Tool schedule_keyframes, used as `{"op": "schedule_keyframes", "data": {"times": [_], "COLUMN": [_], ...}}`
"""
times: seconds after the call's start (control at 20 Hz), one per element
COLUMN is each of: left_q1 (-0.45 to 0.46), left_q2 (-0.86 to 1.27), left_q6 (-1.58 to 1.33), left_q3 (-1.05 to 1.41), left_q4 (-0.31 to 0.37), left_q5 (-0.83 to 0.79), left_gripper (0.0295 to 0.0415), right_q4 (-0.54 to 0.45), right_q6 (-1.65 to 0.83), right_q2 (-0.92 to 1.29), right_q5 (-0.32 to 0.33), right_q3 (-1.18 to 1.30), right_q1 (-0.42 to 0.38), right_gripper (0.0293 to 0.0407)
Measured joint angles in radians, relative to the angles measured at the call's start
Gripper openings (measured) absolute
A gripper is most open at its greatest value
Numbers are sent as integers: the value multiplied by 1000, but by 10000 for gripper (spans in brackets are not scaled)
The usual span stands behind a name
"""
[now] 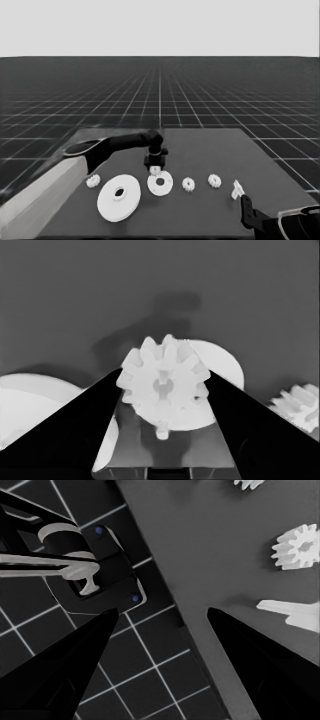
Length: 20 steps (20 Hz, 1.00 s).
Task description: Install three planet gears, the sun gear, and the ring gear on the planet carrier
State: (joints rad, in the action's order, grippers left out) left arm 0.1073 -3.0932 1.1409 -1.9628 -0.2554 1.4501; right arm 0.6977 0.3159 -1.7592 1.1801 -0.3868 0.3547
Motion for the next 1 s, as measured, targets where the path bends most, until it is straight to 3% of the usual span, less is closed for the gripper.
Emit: {"op": "schedule_keyframes", "data": {"times": [0.3,0.4,0.45,0.8,0.9,1.0], "left_q1": [14,14,14,15,-75,-112], "left_q2": [-7,-7,-7,-7,26,31], "left_q6": [-10,-11,-11,-11,44,53], "left_q3": [-20,-21,-21,-21,78,95], "left_q4": [-13,-13,-13,-13,63,94], "left_q5": [-11,-11,-11,-11,42,55], "left_gripper": [312,372,381,385,385,385], "right_q4": [0,0,0,0,0,0], "right_q6": [0,0,0,0,0,0], "right_q2": [0,0,0,0,0,0], "right_q5": [0,0,0,0,0,0], "right_q3": [0,0,0,0,0,0], "right_q1": [0,0,0,0,0,0], "right_gripper": [385,385,385,385,385,385]}}
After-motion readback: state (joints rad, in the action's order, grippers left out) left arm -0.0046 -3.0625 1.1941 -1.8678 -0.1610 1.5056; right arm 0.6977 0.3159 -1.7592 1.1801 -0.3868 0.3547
